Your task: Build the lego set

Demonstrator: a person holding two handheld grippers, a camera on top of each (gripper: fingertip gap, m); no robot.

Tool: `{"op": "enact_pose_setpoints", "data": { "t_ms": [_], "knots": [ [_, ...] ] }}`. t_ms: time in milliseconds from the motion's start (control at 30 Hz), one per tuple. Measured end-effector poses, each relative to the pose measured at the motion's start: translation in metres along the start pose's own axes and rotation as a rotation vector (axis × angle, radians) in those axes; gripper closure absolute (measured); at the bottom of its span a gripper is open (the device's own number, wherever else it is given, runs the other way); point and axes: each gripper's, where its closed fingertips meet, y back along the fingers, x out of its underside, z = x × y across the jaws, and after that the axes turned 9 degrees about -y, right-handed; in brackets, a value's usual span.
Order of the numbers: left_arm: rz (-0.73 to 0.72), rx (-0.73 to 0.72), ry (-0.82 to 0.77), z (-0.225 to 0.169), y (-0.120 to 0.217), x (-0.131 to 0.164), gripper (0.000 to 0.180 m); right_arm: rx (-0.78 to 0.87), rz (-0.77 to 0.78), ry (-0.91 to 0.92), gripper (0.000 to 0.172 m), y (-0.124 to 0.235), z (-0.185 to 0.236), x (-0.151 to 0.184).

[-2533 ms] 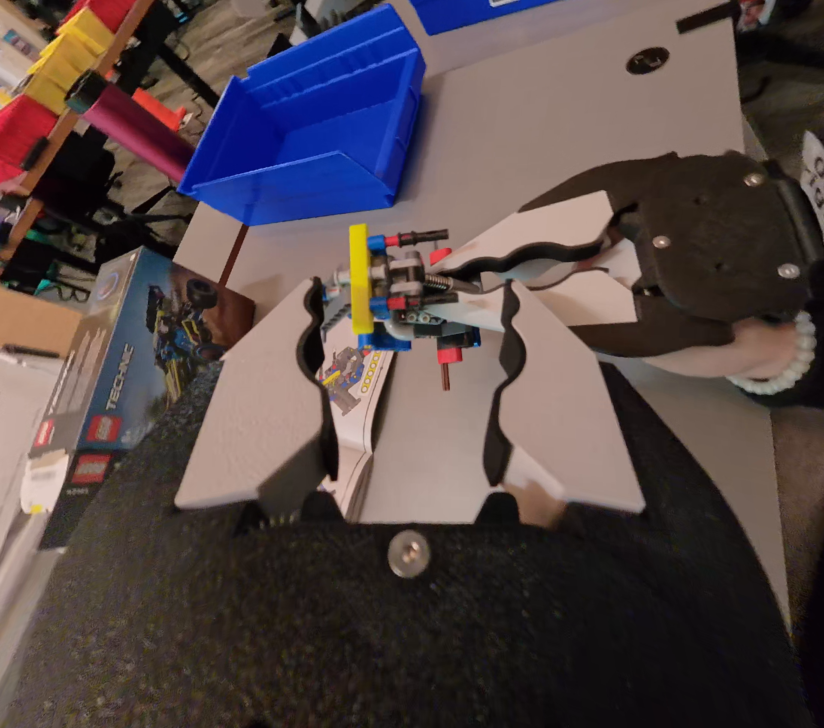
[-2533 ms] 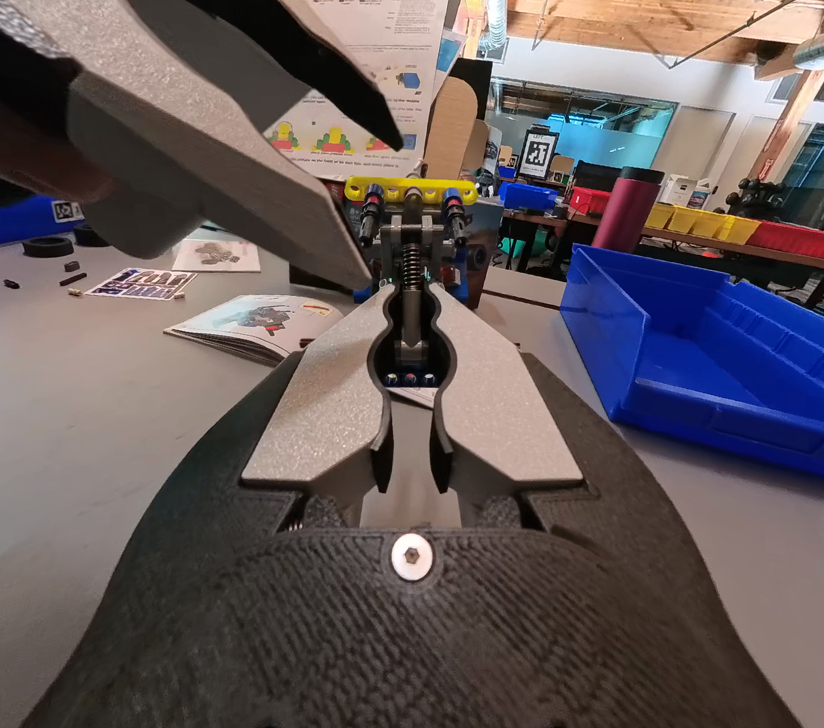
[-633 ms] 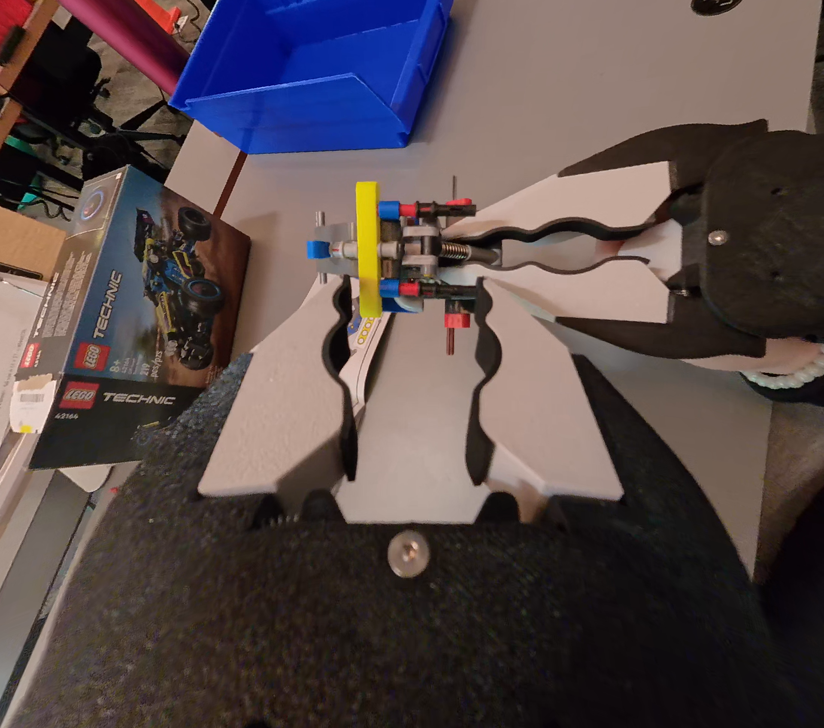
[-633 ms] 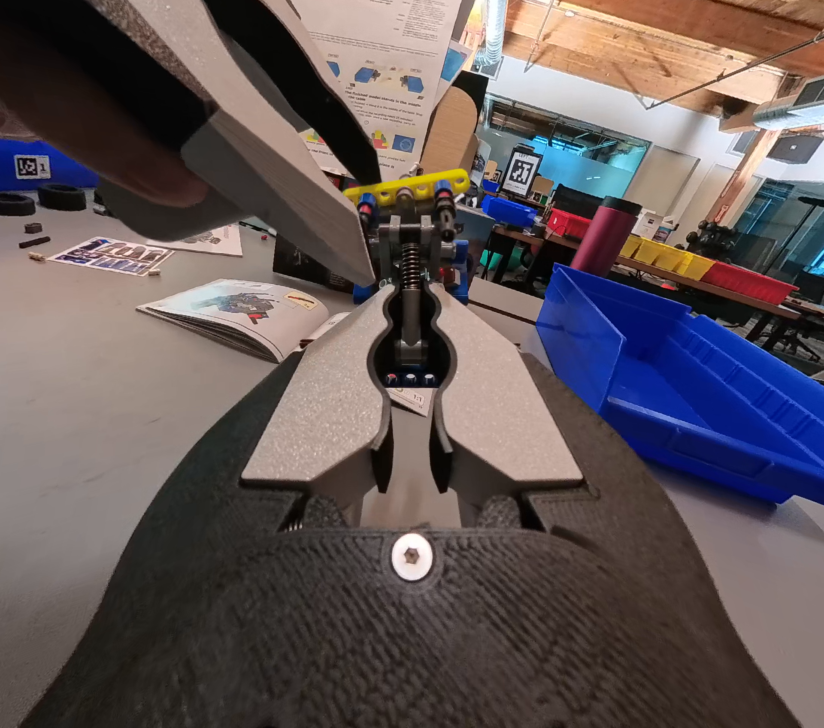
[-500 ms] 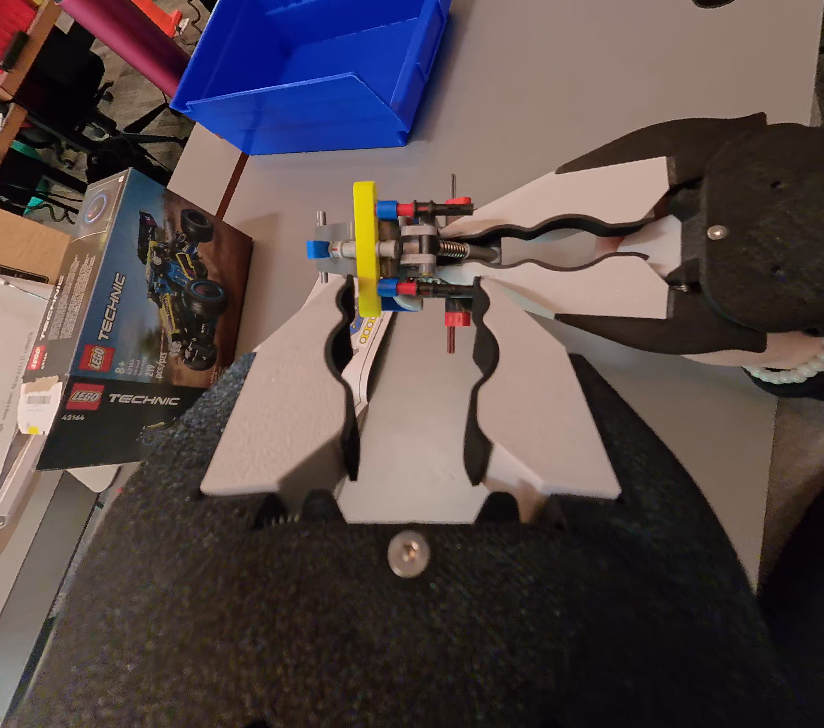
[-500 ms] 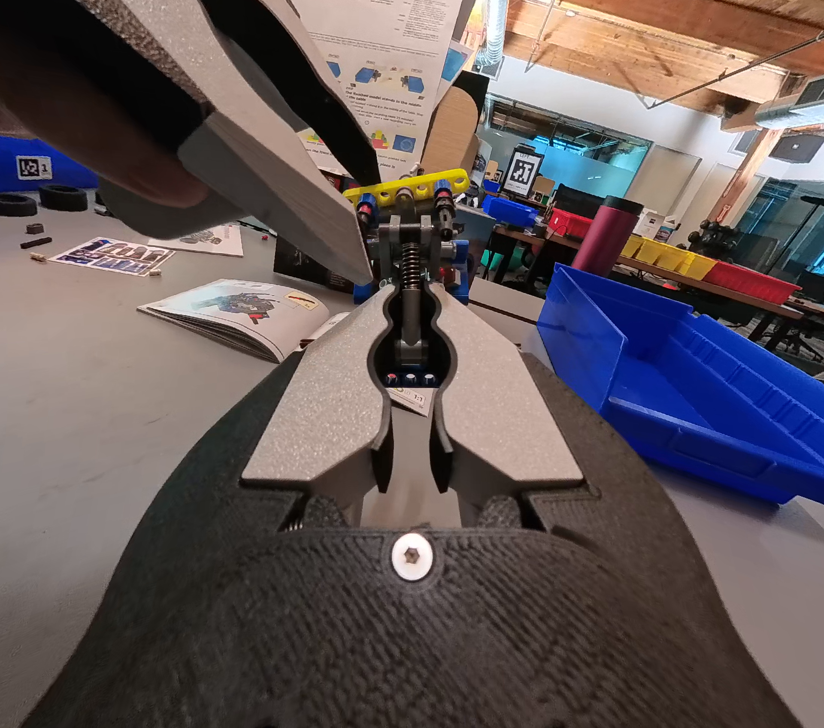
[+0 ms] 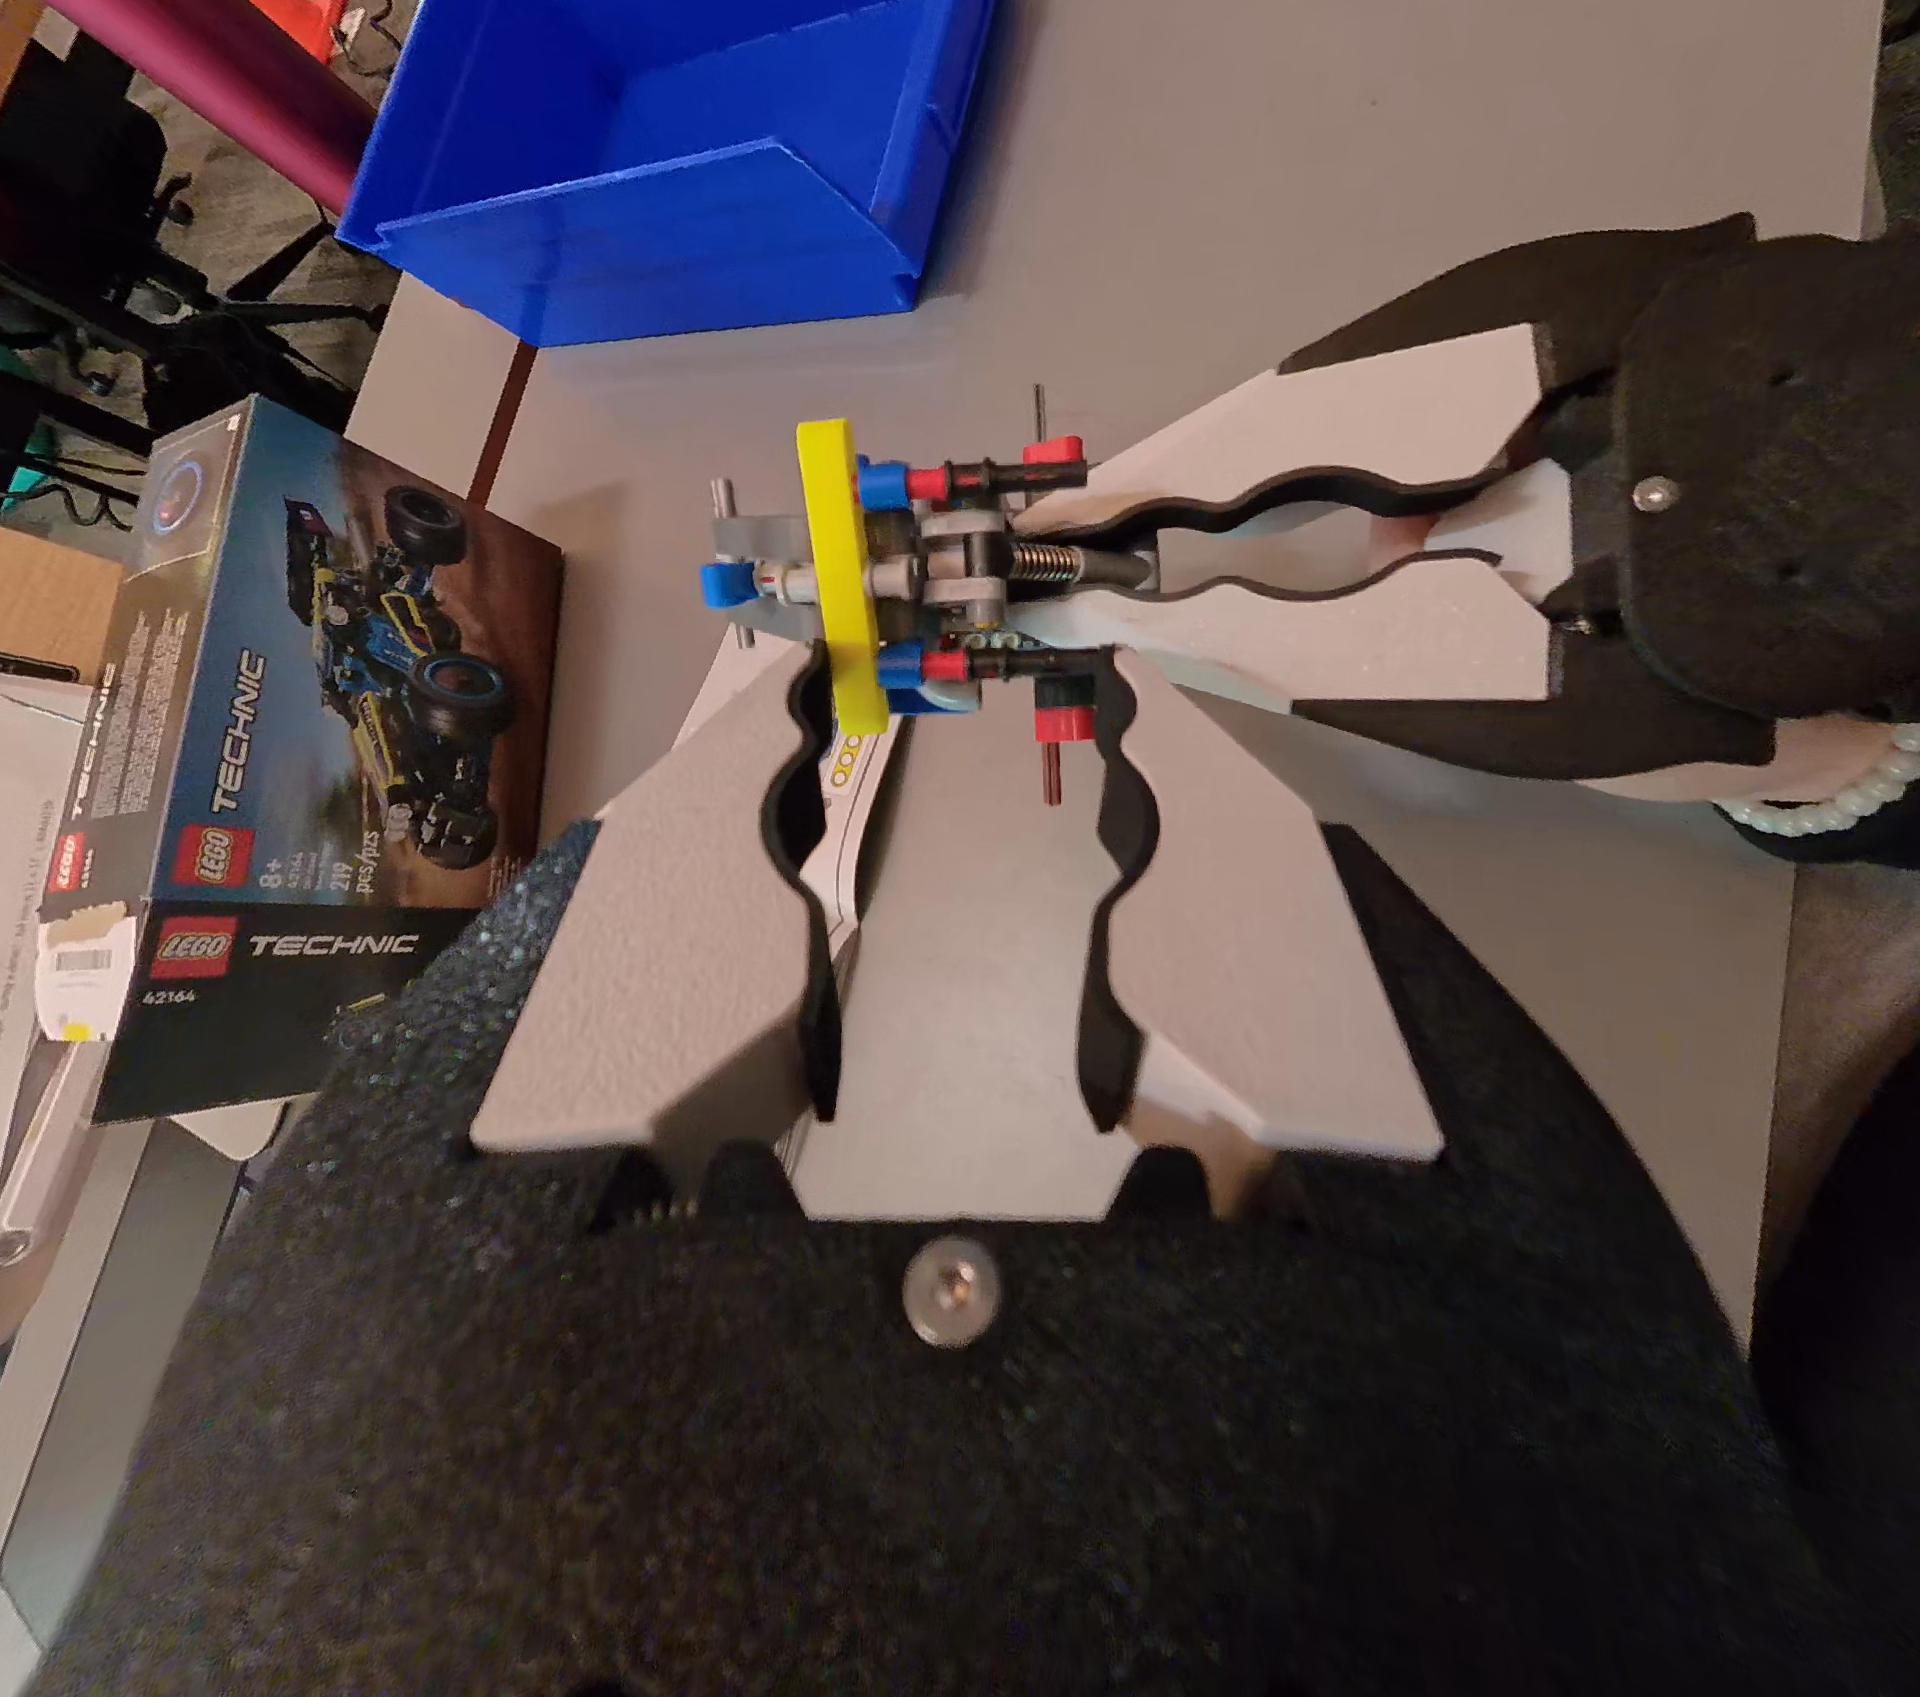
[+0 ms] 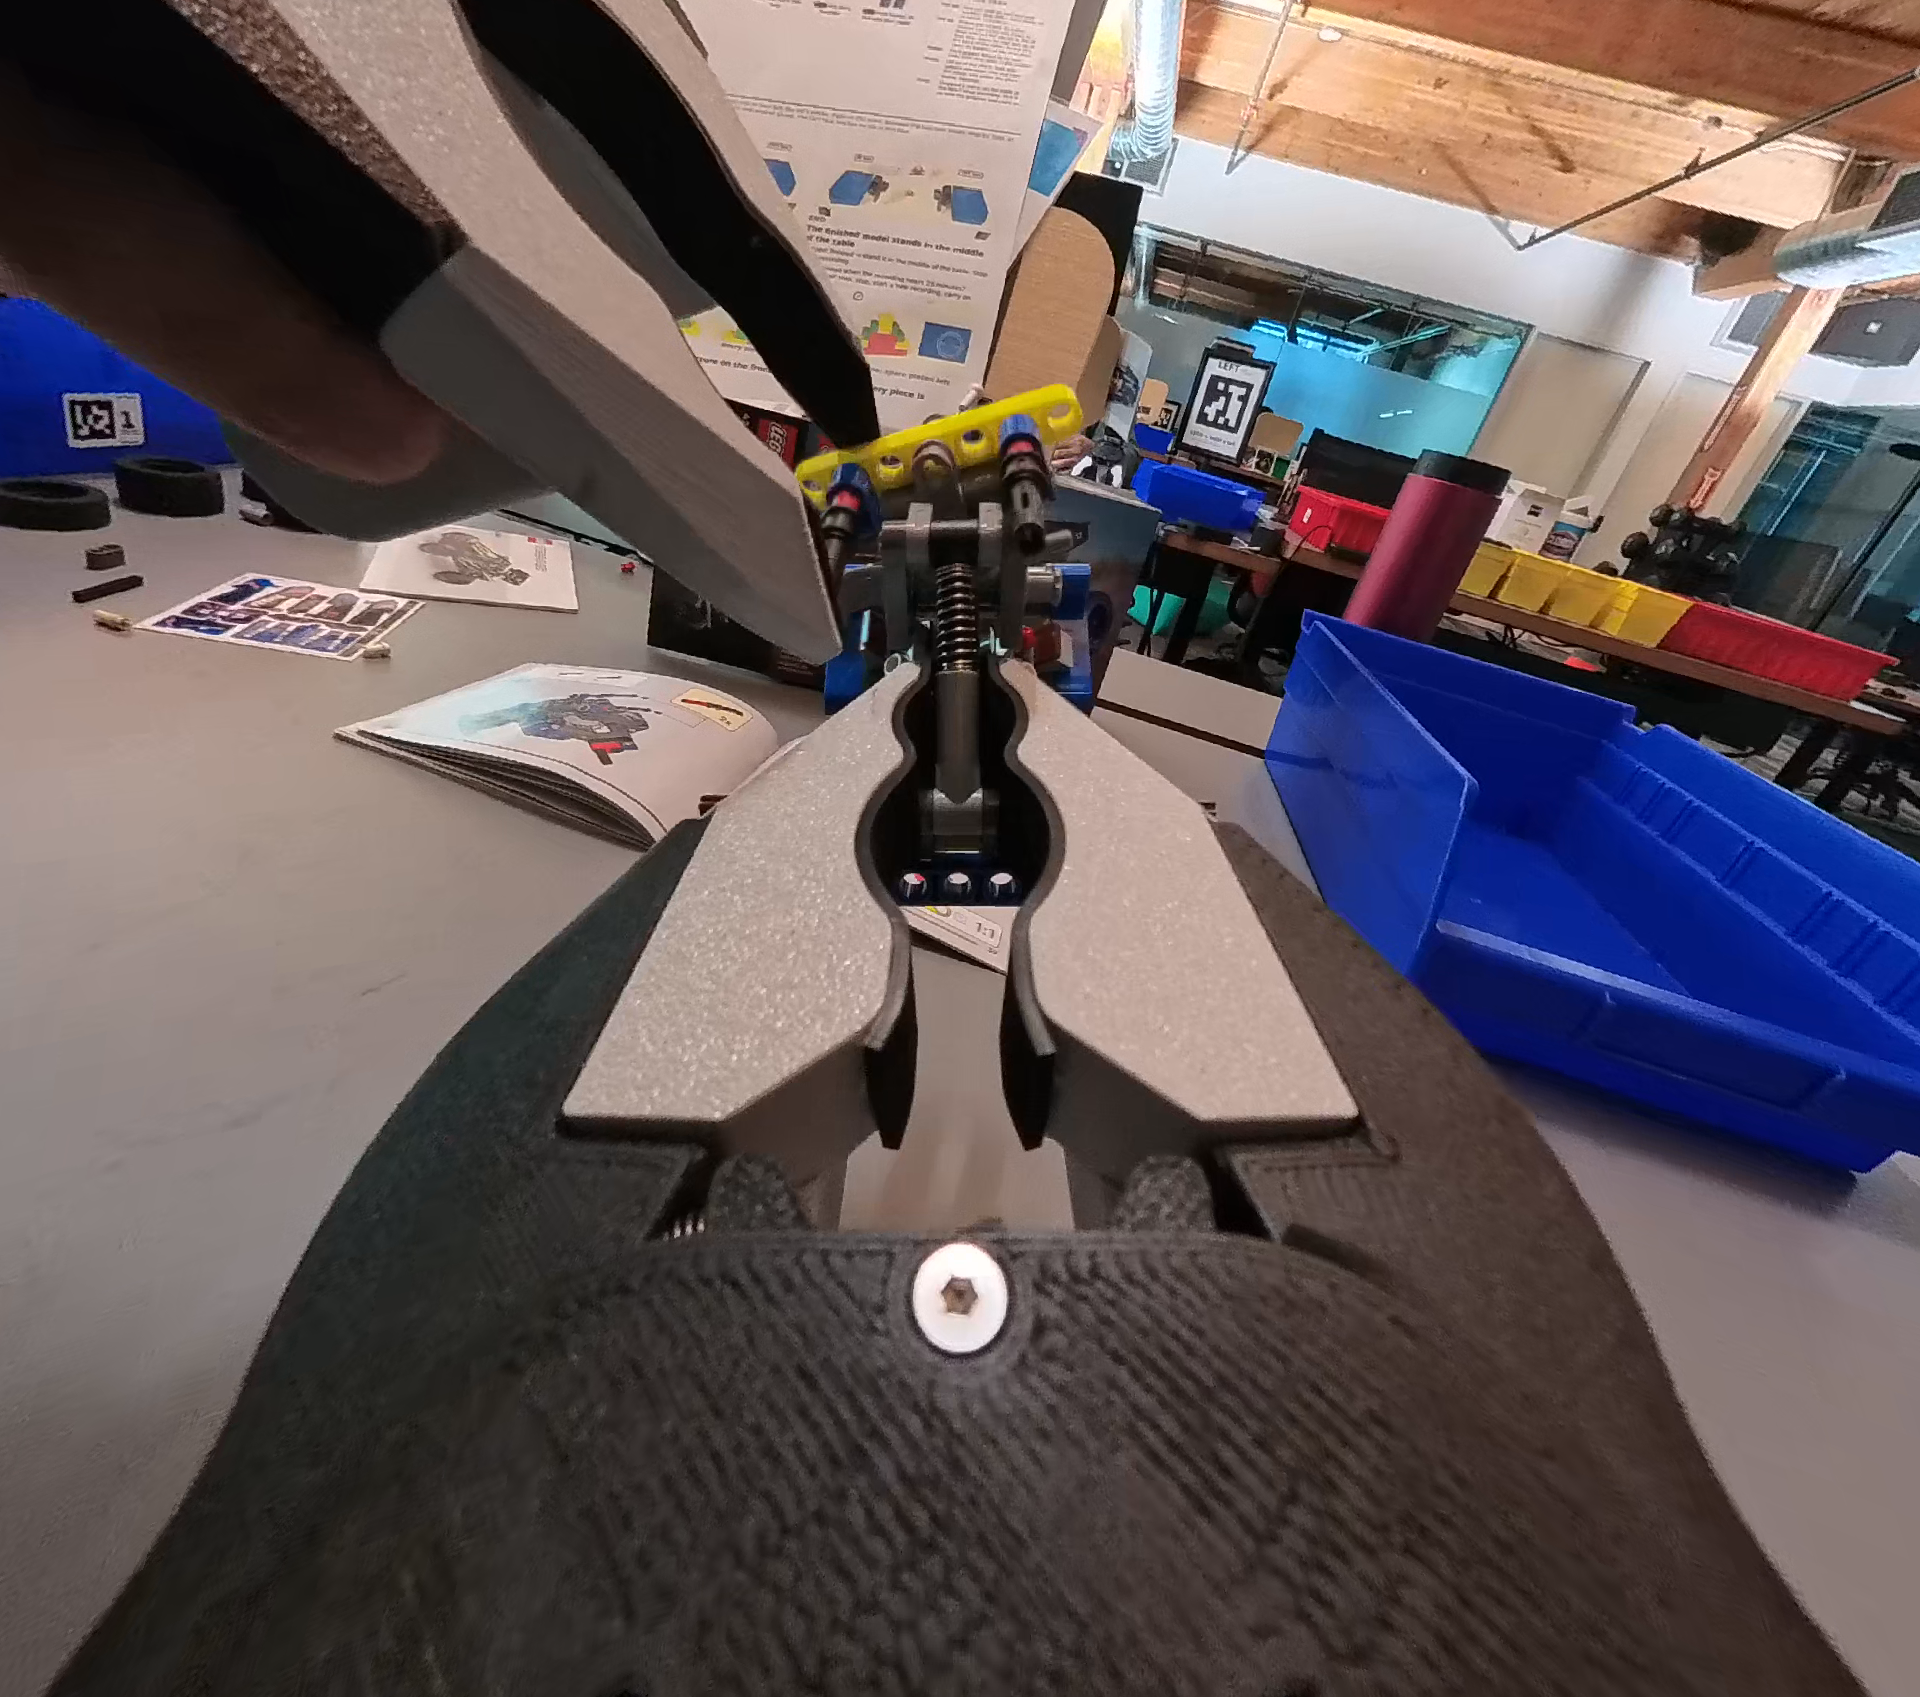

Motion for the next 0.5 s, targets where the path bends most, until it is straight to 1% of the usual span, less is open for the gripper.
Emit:
{"op": "enact_pose_setpoints", "data": {
  "t_ms": [233,367,500],
  "knots": [
    [0.019,0.021,0.032,-0.0013,-0.0007,-0.0013,0.132,0.009,-0.005,-0.010,0.167,0.0007,-0.0021,-0.0005],
    [0.019,0.040,0.043,-0.0033,-0.0004,-0.0015,0.127,0.007,-0.010,-0.019,0.167,0.0010,-0.0024,-0.0015],
    [0.024,0.035,0.040,-0.0038,-0.0028,-0.0018,0.129,0.001,-0.012,-0.030,0.167,0.0007,-0.0004,-0.0022]
  ]
}}
